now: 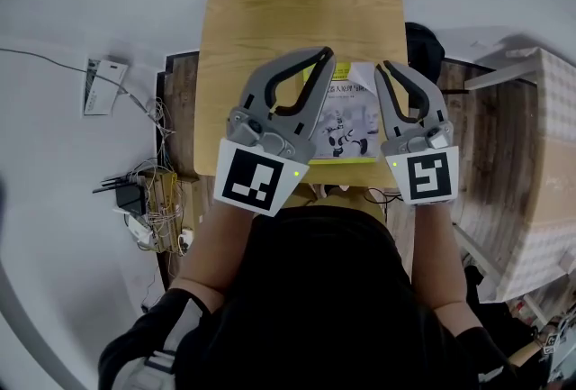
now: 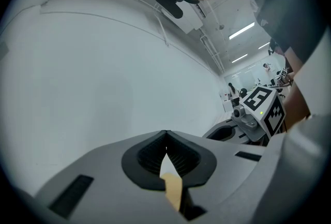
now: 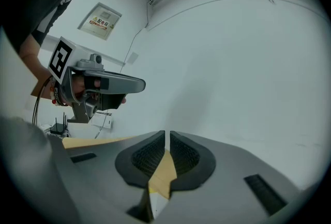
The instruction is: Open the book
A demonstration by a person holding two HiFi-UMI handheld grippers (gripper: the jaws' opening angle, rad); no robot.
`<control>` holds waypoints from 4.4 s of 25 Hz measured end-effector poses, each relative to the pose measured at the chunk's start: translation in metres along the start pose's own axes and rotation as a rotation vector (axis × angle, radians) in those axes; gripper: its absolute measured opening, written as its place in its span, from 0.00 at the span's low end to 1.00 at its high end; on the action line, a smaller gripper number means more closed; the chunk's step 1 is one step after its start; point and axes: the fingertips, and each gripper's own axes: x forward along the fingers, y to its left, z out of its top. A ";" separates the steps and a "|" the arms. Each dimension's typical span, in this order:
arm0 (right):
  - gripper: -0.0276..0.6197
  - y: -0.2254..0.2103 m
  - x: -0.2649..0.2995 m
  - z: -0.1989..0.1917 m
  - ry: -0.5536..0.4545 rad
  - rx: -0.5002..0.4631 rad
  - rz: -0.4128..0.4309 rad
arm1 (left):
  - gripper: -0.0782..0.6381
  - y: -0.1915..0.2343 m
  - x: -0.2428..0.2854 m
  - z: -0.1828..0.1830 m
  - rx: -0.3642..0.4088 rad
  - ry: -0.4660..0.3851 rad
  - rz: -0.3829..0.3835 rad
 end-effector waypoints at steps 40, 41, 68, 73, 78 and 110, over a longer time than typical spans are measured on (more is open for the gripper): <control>0.31 0.040 0.057 -0.194 0.397 -0.019 0.208 | 0.12 0.003 0.021 -0.057 -0.062 0.109 0.033; 0.31 0.041 0.058 -0.198 0.408 -0.016 0.211 | 0.12 0.004 0.021 -0.058 -0.059 0.112 0.034; 0.09 0.040 0.063 -0.266 0.539 0.142 0.228 | 0.12 0.008 0.026 -0.074 -0.072 0.158 0.018; 0.09 0.041 0.063 -0.264 0.538 0.137 0.224 | 0.12 0.006 0.025 -0.074 -0.074 0.155 0.014; 0.09 0.041 0.062 -0.260 0.536 0.133 0.215 | 0.12 0.002 0.021 -0.074 -0.072 0.151 0.011; 0.09 0.079 0.071 -0.160 0.456 0.267 0.143 | 0.12 0.033 -0.049 -0.055 -0.065 0.078 0.009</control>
